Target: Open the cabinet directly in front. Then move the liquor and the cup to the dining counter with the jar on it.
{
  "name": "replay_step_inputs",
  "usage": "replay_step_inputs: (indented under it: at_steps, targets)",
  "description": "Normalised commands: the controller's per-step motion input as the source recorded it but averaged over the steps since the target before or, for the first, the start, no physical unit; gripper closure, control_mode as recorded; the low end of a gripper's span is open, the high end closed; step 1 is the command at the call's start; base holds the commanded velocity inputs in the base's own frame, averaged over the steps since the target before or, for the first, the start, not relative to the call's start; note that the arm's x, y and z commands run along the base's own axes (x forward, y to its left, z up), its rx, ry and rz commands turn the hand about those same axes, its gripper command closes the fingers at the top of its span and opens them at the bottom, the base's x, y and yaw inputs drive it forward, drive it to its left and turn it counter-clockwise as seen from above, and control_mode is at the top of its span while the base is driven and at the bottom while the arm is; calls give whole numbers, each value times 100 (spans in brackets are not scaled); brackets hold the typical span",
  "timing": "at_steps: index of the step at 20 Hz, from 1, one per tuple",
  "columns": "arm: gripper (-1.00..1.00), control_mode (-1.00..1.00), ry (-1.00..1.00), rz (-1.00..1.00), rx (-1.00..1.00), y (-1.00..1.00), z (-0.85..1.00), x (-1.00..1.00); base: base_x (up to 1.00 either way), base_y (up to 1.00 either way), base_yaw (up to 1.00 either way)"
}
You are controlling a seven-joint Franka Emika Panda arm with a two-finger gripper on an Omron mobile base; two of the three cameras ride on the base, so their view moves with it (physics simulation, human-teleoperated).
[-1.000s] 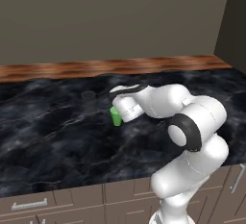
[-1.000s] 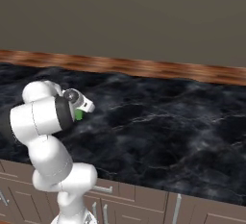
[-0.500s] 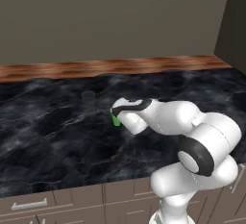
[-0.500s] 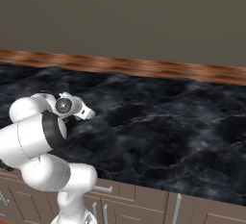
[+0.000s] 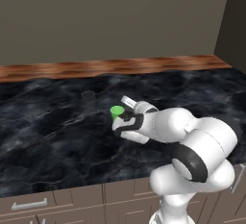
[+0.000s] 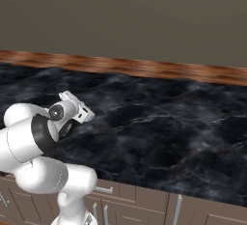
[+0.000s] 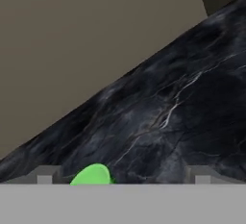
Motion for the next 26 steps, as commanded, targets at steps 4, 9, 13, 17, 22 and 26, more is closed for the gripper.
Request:
replay_step_inputs:
  at_steps: [4, 9, 13, 17, 22, 26]
  targets:
    - [-100, -100, 4, 0, 9, 0, 100, 0, 0, 0, 0]
    - [-100, -100, 24, 0, 3, 0, 100, -14, 0, 0, 0]
    - [-100, -100, 48, 0, 0, 0, 100, -54, 0, 0, 0]
    - [-100, -100, 61, 0, 0, 0, 100, -76, 0, 0, 0]
    - [-100, -100, 67, 0, 0, 0, 100, -84, 0, 0, 0]
    - [-100, -100, 39, 1, -3, 0, 34, -100, 0, 0, 0]
